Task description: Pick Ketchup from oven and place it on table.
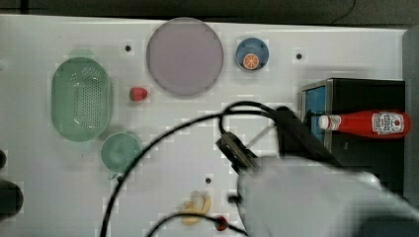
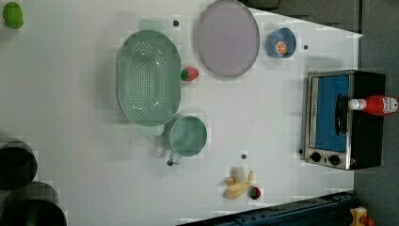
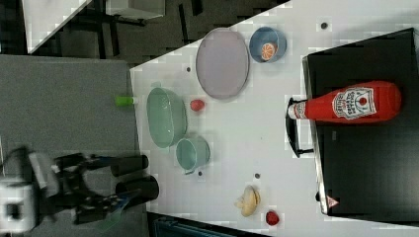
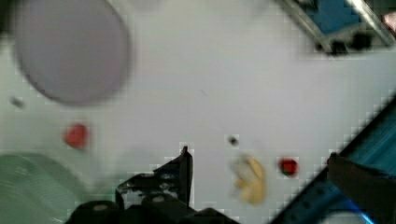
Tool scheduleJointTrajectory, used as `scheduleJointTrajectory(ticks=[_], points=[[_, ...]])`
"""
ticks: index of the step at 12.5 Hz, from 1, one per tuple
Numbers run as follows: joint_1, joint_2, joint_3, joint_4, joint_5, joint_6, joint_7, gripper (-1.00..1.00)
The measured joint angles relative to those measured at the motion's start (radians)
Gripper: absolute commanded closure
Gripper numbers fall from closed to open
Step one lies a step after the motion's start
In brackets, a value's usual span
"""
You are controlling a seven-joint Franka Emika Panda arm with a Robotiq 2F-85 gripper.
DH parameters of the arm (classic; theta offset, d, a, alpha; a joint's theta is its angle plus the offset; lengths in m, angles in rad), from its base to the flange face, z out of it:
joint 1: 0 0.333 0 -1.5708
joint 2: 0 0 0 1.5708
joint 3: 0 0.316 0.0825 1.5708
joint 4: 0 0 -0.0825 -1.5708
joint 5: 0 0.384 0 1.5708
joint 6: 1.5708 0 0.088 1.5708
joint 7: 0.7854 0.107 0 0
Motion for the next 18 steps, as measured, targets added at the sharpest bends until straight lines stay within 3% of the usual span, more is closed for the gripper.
scheduleJointTrajectory(ticks=[4,13,18], points=[[-0.016,0.013,-0.075,0.049,0.017,0.05,0.003,-1.0],[-0.061,0.404,-0.426,-0.001,-0.003,0.401,0.005,-1.0],[-0.071,0.573,-0.487,0.075,0.034,0.514,0.005,-1.0]])
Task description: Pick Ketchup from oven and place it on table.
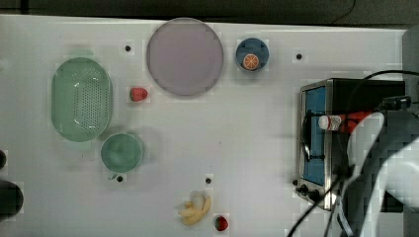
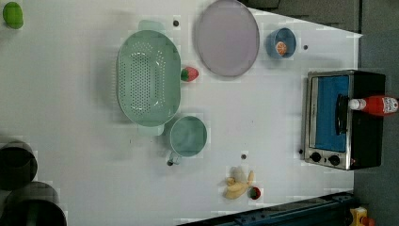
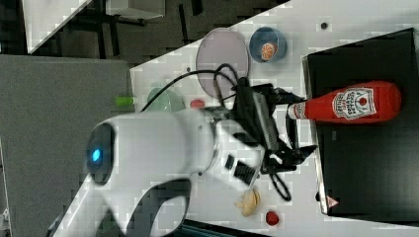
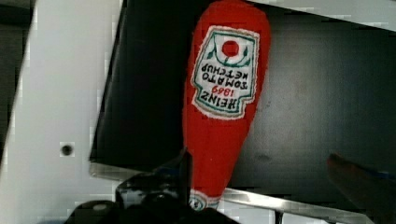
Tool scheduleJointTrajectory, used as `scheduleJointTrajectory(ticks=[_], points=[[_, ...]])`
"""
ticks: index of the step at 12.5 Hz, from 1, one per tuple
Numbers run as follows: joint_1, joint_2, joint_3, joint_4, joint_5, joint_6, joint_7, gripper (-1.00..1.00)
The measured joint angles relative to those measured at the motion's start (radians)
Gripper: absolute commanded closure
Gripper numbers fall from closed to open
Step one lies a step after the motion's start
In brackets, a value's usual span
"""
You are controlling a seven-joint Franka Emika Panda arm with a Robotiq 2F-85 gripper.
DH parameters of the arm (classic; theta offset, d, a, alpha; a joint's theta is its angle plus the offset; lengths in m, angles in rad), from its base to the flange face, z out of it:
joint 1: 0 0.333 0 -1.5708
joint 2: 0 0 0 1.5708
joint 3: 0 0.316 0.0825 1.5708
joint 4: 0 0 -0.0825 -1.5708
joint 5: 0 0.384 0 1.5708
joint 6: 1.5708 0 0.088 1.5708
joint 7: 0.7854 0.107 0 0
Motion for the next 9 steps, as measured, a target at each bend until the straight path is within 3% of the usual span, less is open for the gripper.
scheduleJointTrajectory(ticks=[3,6,9], points=[[0.007,0.095,-0.027,0.012,0.126,0.031,0.0,-1.0],[-0.023,0.17,-0.018,0.018,0.229,0.069,0.0,-1.0],[-0.031,0.239,-0.051,0.019,0.221,0.147,0.0,-1.0]])
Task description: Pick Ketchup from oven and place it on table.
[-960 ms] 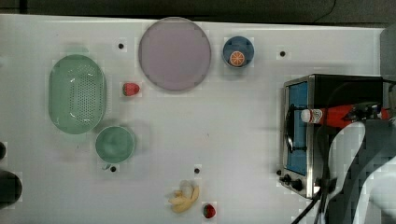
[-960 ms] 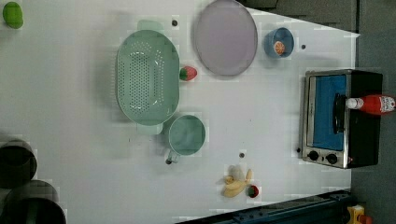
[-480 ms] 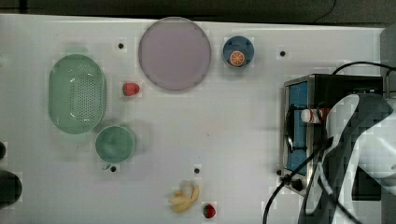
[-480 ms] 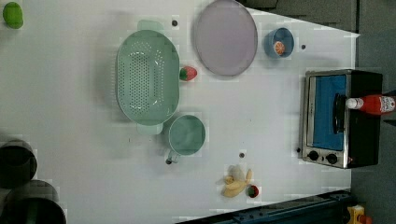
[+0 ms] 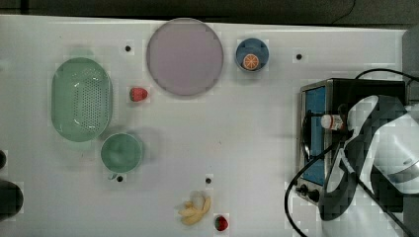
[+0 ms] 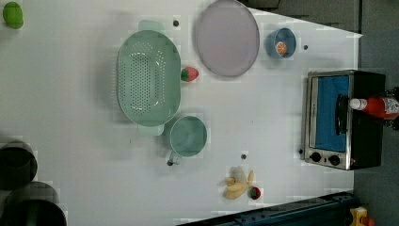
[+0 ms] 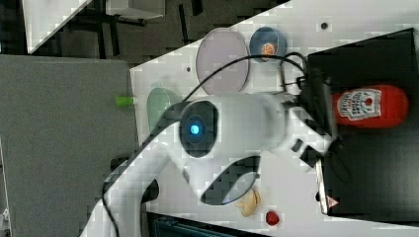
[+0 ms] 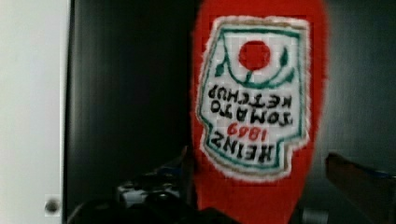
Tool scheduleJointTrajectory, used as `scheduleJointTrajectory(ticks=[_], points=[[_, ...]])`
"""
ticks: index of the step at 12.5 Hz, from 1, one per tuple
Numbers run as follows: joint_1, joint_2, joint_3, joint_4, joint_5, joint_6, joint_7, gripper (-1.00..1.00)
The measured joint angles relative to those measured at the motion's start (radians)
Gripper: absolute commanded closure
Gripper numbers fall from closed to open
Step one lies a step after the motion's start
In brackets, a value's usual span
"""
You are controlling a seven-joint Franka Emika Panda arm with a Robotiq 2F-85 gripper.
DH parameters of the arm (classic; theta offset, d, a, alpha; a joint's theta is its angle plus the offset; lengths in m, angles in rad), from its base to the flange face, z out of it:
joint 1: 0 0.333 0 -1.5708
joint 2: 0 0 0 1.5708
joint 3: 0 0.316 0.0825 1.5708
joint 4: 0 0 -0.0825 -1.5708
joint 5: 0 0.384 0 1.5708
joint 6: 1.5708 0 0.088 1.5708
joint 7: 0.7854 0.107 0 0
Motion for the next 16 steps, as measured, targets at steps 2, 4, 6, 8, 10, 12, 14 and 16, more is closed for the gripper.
scheduleJointTrajectory(ticks=[2,4,6,8,10,12,14,16], points=[[-0.022,0.021,-0.001,-0.005,0.021,0.018,0.0,-0.93],[-0.033,0.021,0.004,-0.008,0.039,0.038,0.0,-0.44],[-0.034,0.026,-0.001,-0.003,0.033,0.06,0.001,-0.27],[-0.036,0.033,-0.002,0.018,0.016,0.06,0.001,-0.27],[-0.03,0.027,-0.002,0.026,0.025,0.027,0.001,-0.26],[-0.023,0.026,-0.007,0.056,0.026,-0.078,0.001,-0.26],[-0.025,0.02,-0.002,0.124,0.017,-0.264,0.001,-0.26],[-0.015,0.005,0.006,0.239,-0.039,-0.37,0.001,-0.26]])
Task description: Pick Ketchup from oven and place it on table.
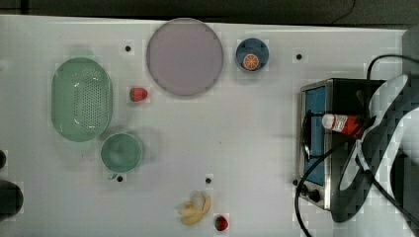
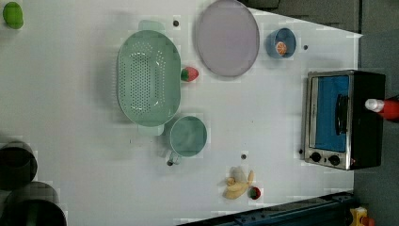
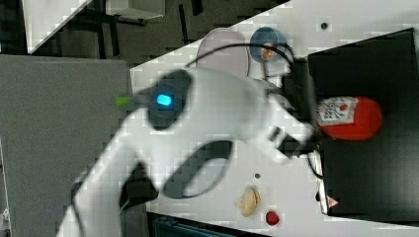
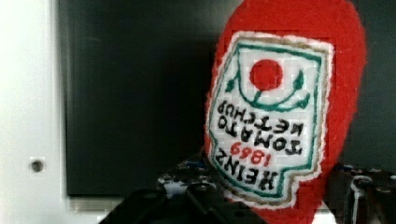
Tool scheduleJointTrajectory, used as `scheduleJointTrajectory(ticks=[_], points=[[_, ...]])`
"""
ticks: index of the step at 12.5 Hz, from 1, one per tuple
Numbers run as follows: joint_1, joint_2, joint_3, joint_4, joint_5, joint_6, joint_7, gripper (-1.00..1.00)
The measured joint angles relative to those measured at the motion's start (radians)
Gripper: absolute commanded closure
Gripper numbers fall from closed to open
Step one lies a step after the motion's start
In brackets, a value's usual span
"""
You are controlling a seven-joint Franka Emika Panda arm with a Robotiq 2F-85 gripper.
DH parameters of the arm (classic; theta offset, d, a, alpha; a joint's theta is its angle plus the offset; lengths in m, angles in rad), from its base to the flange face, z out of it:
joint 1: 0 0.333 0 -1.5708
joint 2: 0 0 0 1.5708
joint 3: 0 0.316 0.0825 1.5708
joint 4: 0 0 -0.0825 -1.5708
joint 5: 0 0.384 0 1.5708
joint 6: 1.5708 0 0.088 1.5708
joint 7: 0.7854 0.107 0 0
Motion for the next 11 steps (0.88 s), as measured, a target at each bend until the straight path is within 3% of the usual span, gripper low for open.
scheduleJointTrajectory(ticks=[4,7,11], points=[[0.113,-0.189,0.041,0.064,0.01,-0.073,0.0,-0.27],[0.167,-0.265,0.178,0.15,-0.002,-0.137,0.0,-0.26],[0.305,-0.282,0.296,0.072,-0.01,-0.209,0.0,-0.27]])
